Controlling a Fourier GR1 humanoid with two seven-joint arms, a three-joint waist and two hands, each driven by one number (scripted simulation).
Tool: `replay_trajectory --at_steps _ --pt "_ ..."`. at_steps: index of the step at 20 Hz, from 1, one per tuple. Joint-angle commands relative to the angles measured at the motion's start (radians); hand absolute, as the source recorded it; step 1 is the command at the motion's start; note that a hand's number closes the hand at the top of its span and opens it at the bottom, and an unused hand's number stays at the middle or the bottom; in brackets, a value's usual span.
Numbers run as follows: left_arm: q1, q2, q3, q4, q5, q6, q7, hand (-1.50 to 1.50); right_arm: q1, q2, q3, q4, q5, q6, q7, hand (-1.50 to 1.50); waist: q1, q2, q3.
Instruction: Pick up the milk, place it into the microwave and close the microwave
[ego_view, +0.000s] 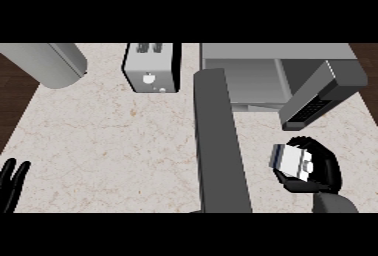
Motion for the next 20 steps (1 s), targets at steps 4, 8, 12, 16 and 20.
replay_trajectory --at_steps 4,8,12,16,20 --pt "0.060 -0.018 0.016 -0.026 0.018 -0.036 -0.005 -1.50 0.006 0.018 0.024 -0.155 -0.035 0.035 0.120 1.50 0.001 -0.001 0.000" --pt "0.029 -0.018 0.006 0.004 -0.003 -0.010 -0.023 -1.50 0.060 0.071 0.087 -0.356 0.019 -0.078 0.227 1.50 -0.003 -0.002 0.000" --pt "0.013 -0.017 0.006 -0.031 0.011 0.007 0.047 -1.50 -0.072 0.044 0.068 -0.353 0.075 -0.182 0.365 1.50 0.000 -0.001 0.000" --pt "0.039 -0.002 0.055 0.022 0.032 -0.053 -0.022 -1.50 -0.143 0.084 0.094 -0.263 0.140 -0.236 0.381 1.50 0.005 0.000 0.000" --pt "0.008 -0.001 0.042 -0.010 0.032 -0.027 0.035 -1.50 -0.340 0.101 0.079 -0.138 0.172 -0.300 0.471 1.50 0.011 0.002 0.000"
